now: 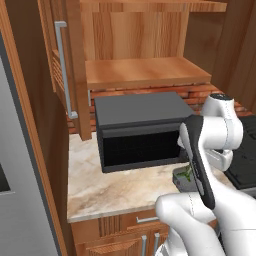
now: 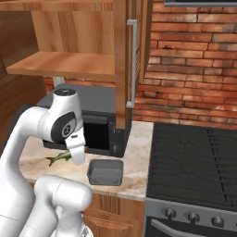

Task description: Retrieve the tupperware from the cabinet, then place the raw meat into the tupperware to avoid contamination.

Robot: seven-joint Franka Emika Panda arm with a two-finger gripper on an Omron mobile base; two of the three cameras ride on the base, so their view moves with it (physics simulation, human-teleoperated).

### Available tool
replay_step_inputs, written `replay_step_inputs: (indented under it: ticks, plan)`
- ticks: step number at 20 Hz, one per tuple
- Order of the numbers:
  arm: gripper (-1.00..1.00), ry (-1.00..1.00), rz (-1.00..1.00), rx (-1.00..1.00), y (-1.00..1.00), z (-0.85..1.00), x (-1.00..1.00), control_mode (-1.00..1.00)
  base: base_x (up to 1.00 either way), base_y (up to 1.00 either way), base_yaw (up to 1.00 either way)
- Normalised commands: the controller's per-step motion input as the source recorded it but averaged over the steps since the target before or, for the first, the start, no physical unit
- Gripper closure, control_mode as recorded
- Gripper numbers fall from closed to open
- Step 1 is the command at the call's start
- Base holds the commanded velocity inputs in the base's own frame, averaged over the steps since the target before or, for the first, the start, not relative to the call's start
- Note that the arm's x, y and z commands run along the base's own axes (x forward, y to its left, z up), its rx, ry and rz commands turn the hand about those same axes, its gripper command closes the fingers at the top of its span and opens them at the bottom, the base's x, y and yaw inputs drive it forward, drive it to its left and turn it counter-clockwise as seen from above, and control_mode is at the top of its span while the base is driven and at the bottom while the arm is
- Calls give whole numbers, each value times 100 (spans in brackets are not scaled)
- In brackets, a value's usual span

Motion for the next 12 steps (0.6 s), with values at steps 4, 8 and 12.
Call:
replay_step_inputs:
  ticks: [4,8,12]
  plan:
    - [100,-4,-11,-5,-17,-8,0,-100,0,0,0]
    - [100,-4,-11,-5,-23,-6,0,-100,0,0,0]
    - [100,-6,-10,-4,-25,-15,0,-100,0,0,0]
